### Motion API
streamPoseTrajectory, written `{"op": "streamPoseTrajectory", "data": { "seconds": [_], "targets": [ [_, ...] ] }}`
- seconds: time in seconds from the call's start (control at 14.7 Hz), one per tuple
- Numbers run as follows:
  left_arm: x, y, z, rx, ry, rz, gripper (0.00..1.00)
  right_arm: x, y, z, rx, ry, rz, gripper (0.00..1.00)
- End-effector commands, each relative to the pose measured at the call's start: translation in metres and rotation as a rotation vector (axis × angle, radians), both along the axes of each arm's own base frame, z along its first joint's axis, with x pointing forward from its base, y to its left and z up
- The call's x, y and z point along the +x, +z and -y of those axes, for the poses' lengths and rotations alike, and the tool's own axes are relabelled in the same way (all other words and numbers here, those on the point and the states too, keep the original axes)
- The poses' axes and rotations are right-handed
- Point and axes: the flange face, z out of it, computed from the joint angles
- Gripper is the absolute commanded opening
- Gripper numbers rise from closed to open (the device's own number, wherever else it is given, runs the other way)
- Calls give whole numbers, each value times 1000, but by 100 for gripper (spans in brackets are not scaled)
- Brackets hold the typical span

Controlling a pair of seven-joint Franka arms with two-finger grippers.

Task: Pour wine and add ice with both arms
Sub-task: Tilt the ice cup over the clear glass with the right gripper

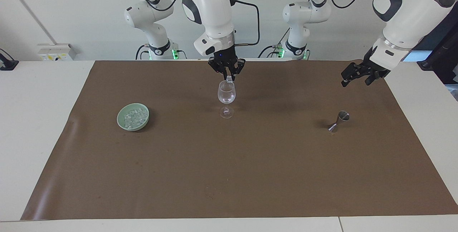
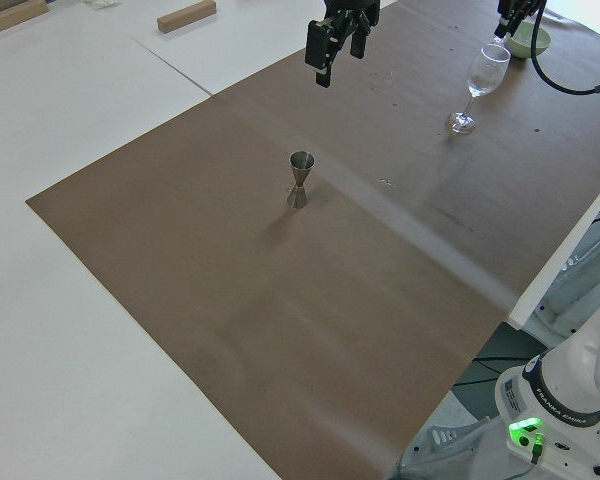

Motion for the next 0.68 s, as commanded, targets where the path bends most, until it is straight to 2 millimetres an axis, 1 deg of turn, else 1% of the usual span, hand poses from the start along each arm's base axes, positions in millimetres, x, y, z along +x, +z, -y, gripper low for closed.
{"op": "streamPoseTrajectory", "data": {
  "seconds": [0.0, 0.07, 0.27, 0.41, 0.61],
  "targets": [
    [-13, 5, -10, 19, -55, -21, 100, -13, -3, 14, -8, -11, -37, 13],
    [-17, 4, -9, 19, -59, -42, 100, -12, -3, 15, -9, -13, -41, 13],
    [-19, 3, -5, 21, -62, -47, 100, -8, -3, 16, 2, -23, -25, 13],
    [-24, 2, -5, 27, -62, -40, 100, -9, -12, 16, 17, -36, -2, 13],
    [-23, 6, -7, 62, -66, -16, 100, -5, -18, 14, 40, -53, 31, 13]
  ]
}}
